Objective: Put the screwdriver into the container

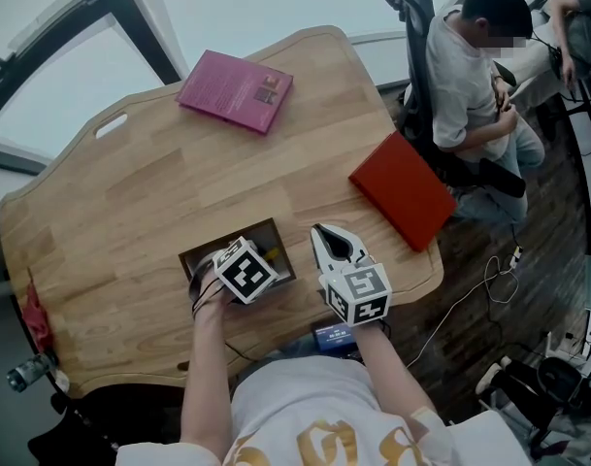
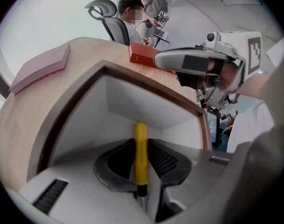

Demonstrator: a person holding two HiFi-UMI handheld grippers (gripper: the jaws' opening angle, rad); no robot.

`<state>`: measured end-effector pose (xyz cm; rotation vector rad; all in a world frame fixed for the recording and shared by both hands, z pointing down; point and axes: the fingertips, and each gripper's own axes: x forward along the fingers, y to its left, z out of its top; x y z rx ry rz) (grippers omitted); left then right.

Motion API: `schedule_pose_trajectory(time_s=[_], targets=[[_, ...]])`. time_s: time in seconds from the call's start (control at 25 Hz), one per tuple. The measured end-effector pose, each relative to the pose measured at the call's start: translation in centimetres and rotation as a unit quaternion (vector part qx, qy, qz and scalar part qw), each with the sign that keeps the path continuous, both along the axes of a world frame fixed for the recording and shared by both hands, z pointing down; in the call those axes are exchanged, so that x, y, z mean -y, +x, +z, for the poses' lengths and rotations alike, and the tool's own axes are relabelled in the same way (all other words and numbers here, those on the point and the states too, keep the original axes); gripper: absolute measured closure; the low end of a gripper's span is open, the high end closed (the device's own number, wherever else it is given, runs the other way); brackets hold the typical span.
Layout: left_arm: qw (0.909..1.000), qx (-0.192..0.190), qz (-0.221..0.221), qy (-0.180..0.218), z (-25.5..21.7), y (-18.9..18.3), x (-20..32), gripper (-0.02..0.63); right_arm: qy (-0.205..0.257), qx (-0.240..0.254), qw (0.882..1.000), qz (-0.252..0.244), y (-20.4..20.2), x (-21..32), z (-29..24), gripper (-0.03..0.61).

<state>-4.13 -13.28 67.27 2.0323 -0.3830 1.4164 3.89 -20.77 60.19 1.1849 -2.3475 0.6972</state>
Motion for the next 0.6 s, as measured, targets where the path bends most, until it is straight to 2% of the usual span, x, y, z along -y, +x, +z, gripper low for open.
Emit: schedule_pose_trajectory(time_s=[0.4,0.6], targets=[[0.9997,0.007,-0.005,0.024,-0.5,0.0,0.5,0.525,-0.010,-0.011,1.000,0.007,0.9,-0.2,0.3,0.546],[0.9984,-0.012,-0.024,0.050,-1.9,0.1,1.2,0.525,-0.023,-0.017,1.000,0.010,1.4,-0.2,0.4,0.545]])
